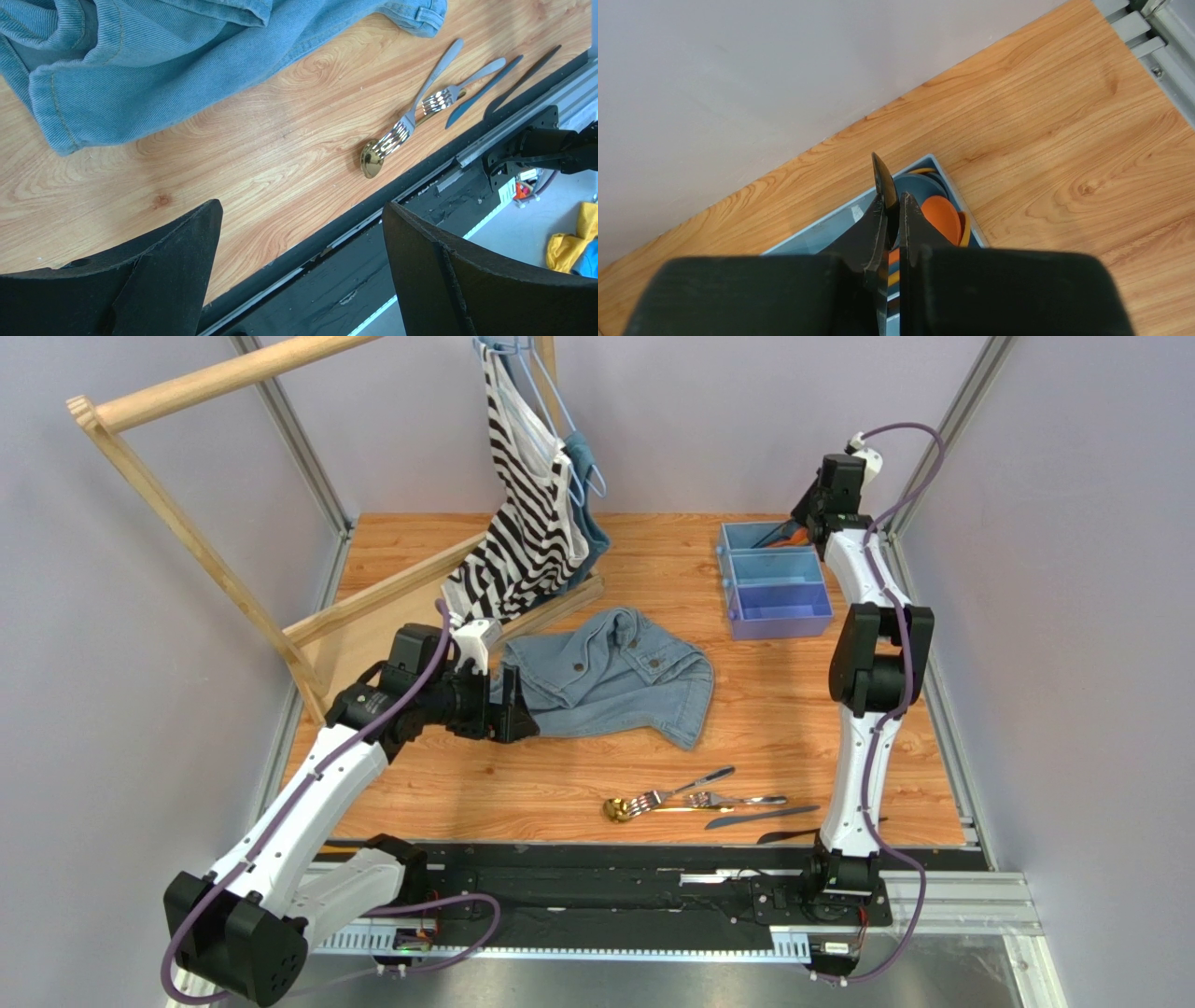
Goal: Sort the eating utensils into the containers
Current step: Place the spoon in the storage box.
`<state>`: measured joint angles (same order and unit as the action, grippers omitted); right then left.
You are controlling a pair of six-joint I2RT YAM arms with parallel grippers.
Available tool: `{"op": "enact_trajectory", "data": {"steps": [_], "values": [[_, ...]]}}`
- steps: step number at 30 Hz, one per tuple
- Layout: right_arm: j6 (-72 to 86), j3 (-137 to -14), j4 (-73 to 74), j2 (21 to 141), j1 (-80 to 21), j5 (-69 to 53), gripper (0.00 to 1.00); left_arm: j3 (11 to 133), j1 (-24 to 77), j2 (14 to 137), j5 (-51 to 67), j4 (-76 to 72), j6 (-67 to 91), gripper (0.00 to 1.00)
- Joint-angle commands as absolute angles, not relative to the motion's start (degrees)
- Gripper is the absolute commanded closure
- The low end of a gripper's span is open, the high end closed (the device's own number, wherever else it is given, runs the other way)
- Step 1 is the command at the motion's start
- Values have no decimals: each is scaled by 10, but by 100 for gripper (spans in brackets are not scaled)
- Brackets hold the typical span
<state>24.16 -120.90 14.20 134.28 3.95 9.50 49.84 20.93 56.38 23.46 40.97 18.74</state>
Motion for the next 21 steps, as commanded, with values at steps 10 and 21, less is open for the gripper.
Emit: {"op": "enact_trajectory", "data": {"steps": [10, 21], "values": [[237, -1148, 90, 1312, 38, 51, 85, 497, 211, 565, 233, 403, 181, 11], [227, -1135, 86, 1286, 38, 56, 48, 497, 211, 562, 227, 405, 183, 11]]}}
